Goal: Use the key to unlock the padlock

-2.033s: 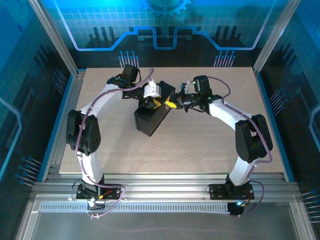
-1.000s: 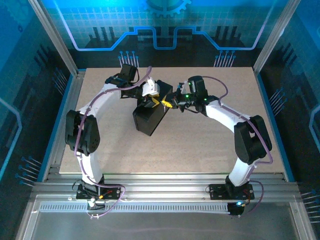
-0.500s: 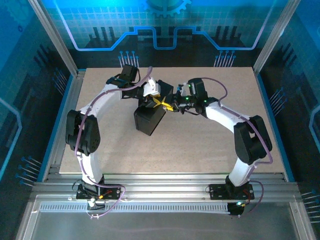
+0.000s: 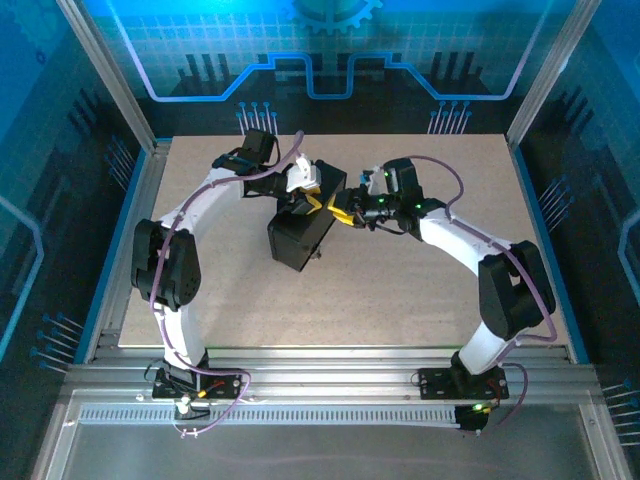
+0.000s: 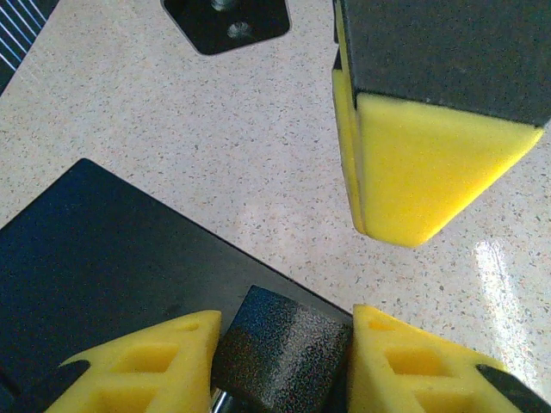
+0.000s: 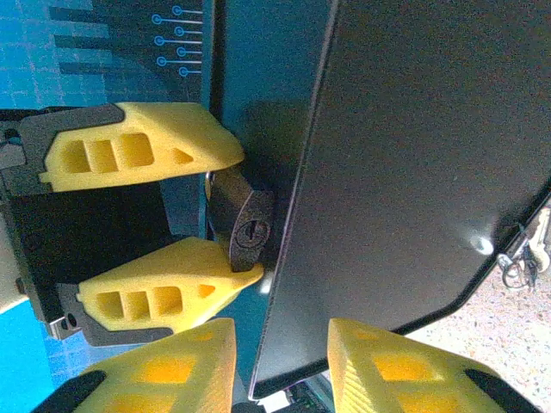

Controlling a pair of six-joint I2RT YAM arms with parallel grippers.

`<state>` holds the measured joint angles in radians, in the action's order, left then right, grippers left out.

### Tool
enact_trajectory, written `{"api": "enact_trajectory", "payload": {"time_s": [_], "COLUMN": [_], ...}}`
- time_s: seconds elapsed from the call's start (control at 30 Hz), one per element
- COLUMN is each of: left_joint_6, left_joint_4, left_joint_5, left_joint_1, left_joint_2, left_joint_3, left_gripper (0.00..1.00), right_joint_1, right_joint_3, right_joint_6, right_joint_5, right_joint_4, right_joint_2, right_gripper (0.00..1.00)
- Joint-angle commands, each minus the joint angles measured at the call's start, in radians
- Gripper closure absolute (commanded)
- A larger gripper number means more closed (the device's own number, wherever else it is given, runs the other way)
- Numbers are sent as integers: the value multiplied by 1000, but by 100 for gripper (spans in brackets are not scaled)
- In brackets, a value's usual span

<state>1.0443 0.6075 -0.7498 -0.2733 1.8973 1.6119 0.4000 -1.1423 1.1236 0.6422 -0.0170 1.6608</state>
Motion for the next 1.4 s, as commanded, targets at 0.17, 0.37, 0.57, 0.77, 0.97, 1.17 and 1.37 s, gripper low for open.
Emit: {"api": "enact_trajectory", "payload": {"time_s": [0.17,0.37,0.57,0.77,0.97,1.17,1.37], "left_joint_6": [-91,-203,-335,-695,-951,-1102,-1162], "left_joint_4": [36,-40,-95,-167,-191,-66,-24], "left_joint_5": [5,4,1,72,253,486,596], "left_joint_1": [-1,4,6,1,-12,-14,-13], "left_joint_2": [42,-14,-74,-110,-181,-210,-264], "left_joint_3": [-74,-58,-44,-12,-40,12,-11], "left_gripper": [62,51,45,52,52,52,51], "right_joint_1": [-47,-60,-21,42,91,106,128], "right_joint_3": [-6,-11,-2,-6,21,60,82], "right_joint_6": [-155,-297,-423,-595,-782,-883,-862], "right_joint_5": [-34,-26,-47,-85,-107,-113,-113], "right_joint_4": [152,256,327,374,304,189,73], "right_joint_2": [-34,-36,-11,52,93,126,207], "right_gripper": [66,66,64,64,64,64,64]}}
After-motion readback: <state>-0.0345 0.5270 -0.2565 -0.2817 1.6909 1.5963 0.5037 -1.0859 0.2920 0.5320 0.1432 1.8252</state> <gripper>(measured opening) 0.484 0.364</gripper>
